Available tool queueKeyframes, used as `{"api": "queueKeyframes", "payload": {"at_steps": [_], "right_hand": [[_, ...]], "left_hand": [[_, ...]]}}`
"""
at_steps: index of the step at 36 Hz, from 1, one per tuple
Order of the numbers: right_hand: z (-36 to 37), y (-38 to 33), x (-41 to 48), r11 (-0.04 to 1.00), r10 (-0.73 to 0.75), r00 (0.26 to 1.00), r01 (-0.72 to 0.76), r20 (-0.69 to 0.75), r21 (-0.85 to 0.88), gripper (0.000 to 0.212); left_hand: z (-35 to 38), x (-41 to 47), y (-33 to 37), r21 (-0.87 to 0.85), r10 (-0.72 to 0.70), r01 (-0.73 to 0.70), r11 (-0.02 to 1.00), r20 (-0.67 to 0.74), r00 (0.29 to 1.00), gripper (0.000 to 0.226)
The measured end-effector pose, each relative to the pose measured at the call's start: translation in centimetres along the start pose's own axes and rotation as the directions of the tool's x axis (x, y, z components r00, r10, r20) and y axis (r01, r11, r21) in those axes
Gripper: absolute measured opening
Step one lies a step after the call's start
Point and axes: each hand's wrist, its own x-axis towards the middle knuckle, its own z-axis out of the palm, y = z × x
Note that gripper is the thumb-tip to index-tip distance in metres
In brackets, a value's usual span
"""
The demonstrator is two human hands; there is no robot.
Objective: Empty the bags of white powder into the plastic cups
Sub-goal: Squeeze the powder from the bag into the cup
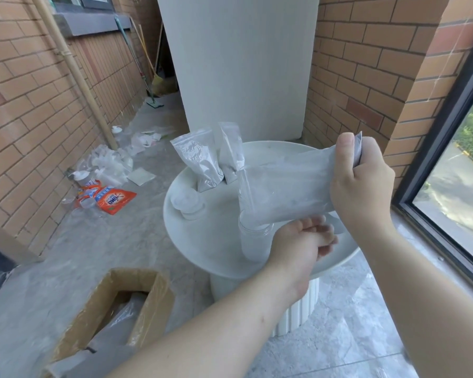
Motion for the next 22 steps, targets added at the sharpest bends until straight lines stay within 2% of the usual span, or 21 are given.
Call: {"api": "queueKeyframes", "payload": {"at_steps": [1, 3, 9, 22], "right_hand": [[0.0, -0.1, 0.0, 1.0, -0.006, 1.0, 0.006, 0.0, 0.003, 0.047], [0.0, -0.1, 0.0, 1.0, -0.013, 1.0, 0.013, 0.0, 0.001, 0.047], [0.1, 0.0, 0.0, 1.0, -0.023, 1.0, 0.023, -0.003, -0.008, 0.047], [0.2, 0.2, 0.1, 0.999, -0.046, 0.999, 0.046, 0.001, -0.007, 0.046]], "left_hand": [[0.1, 0.1, 0.2, -0.122, -0.028, 0.03, 0.992, 0.02, 0.999, 0.022], [0.1, 0.4, 0.6, -0.257, -0.043, 0.056, 0.965, 0.058, 0.997, 0.024], [0.1, 0.7, 1.3, -0.424, -0.033, 0.078, 0.902, 0.112, 0.993, 0.027], [0.8, 1.1, 1.4, -0.467, -0.068, 0.147, 0.872, 0.182, 0.981, 0.034]]}}
